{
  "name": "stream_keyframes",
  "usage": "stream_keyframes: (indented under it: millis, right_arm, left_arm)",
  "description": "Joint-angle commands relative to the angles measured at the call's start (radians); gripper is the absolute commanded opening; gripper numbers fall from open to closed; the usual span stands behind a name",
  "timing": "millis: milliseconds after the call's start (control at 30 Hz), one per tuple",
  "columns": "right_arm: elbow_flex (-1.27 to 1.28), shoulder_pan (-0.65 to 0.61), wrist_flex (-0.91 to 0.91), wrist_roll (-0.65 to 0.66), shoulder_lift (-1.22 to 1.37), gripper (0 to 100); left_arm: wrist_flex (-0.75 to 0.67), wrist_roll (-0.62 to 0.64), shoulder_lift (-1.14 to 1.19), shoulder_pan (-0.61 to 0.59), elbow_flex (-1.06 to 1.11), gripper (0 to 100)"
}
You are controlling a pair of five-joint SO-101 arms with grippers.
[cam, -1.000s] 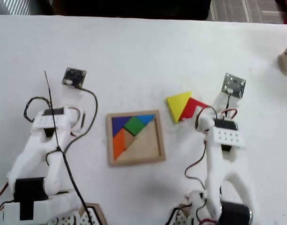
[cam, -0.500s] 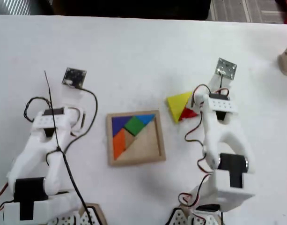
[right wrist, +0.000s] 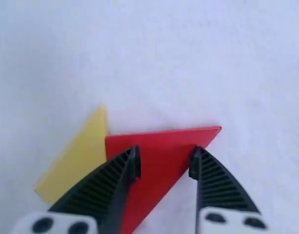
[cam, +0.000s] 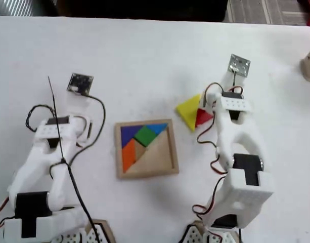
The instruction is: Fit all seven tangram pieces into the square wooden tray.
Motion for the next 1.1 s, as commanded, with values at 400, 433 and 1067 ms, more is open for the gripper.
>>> stream_keyframes:
  millis: [400, 433, 1067]
  right_arm:
    - [-0.104, -0.116, 0.067, 0.058, -0.022, 16.3]
    - [-0.107, -0.110, 0.050, 0.061, 0.005, 16.3]
    - [-0.123, -0.002, 0.361, 0.265, 0.050, 16.3]
  left_arm:
    - [-0.021, 0.003, -0.012, 0.005, -0.011, 3]
    - [-0.021, 0.003, -0.012, 0.005, -0.011, 3]
    - [-0.021, 0.003, -0.012, 0.004, -0.011, 3]
